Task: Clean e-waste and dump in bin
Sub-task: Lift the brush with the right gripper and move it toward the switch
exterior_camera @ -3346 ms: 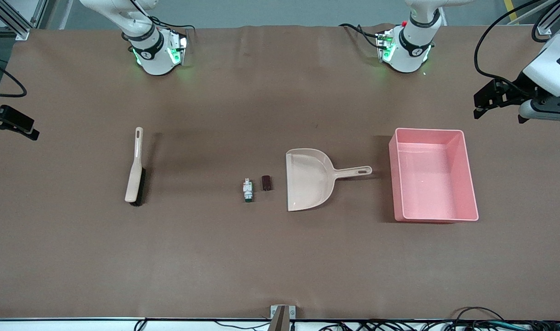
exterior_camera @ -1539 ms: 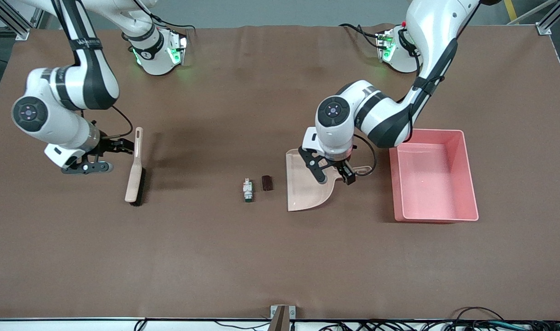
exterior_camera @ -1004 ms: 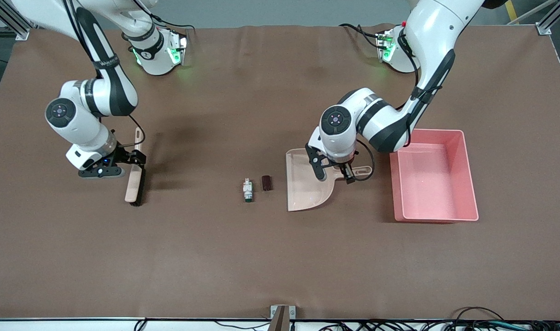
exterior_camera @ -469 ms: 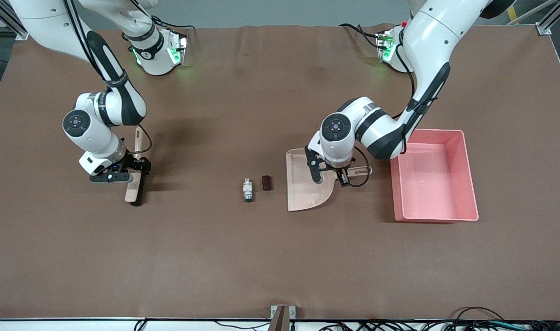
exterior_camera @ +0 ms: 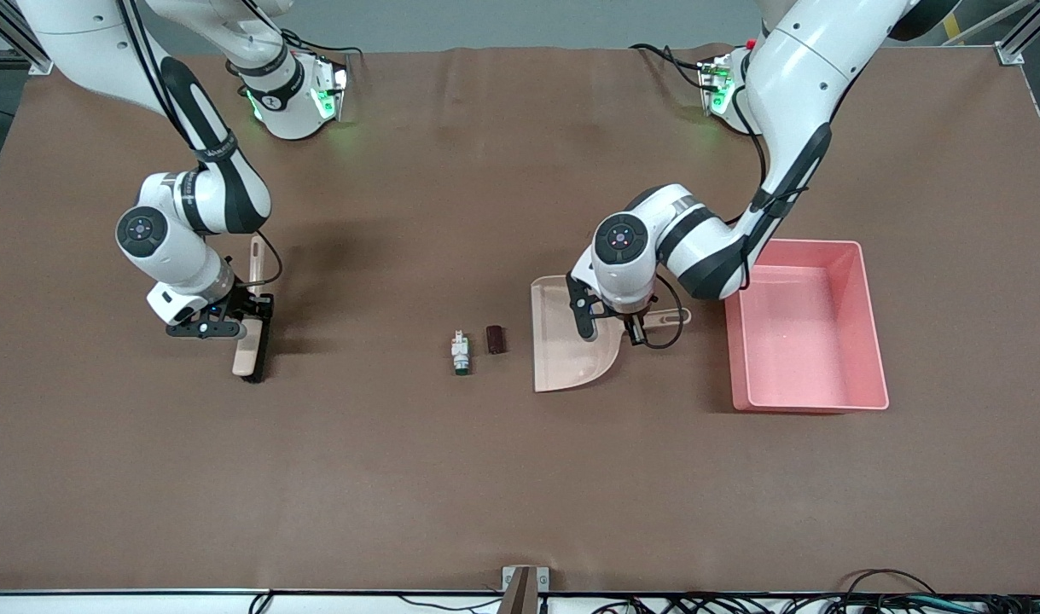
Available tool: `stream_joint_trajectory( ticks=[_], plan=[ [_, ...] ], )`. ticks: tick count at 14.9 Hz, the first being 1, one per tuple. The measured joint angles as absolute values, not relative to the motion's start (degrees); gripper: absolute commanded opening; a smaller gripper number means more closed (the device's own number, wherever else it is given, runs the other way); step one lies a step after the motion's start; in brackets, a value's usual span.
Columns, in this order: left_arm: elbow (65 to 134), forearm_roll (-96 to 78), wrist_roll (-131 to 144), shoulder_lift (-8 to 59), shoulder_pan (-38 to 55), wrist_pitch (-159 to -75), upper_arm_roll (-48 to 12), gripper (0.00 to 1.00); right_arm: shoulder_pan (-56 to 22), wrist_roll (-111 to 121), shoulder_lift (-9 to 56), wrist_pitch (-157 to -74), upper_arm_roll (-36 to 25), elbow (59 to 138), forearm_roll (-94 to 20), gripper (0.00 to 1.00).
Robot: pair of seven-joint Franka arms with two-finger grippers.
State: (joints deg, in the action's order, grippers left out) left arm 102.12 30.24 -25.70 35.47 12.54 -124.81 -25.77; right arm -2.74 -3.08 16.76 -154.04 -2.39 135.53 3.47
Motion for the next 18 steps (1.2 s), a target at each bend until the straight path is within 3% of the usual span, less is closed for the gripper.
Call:
stream_joint_trajectory(
  ticks=[4,12,18],
  plan=[
    [102.1,30.3,-25.8,35.5,12.5,-125.1,-25.8,0.21,-4.8,-3.2,15.9,-154.0,-1.7,134.9,3.5,0.01],
    [101.8,32.7,-28.1,35.5,12.8,-125.3,-25.9,0.13,-20.4,-22.8,15.9,-153.6,-0.8,132.0,3.0,0.01],
    [101.8,33.1,-29.7,35.5,13.8,-125.3,-25.9,0.11,-28.2,-24.7,23.4,-149.0,-0.6,122.3,-6.3,0.01]
  ],
)
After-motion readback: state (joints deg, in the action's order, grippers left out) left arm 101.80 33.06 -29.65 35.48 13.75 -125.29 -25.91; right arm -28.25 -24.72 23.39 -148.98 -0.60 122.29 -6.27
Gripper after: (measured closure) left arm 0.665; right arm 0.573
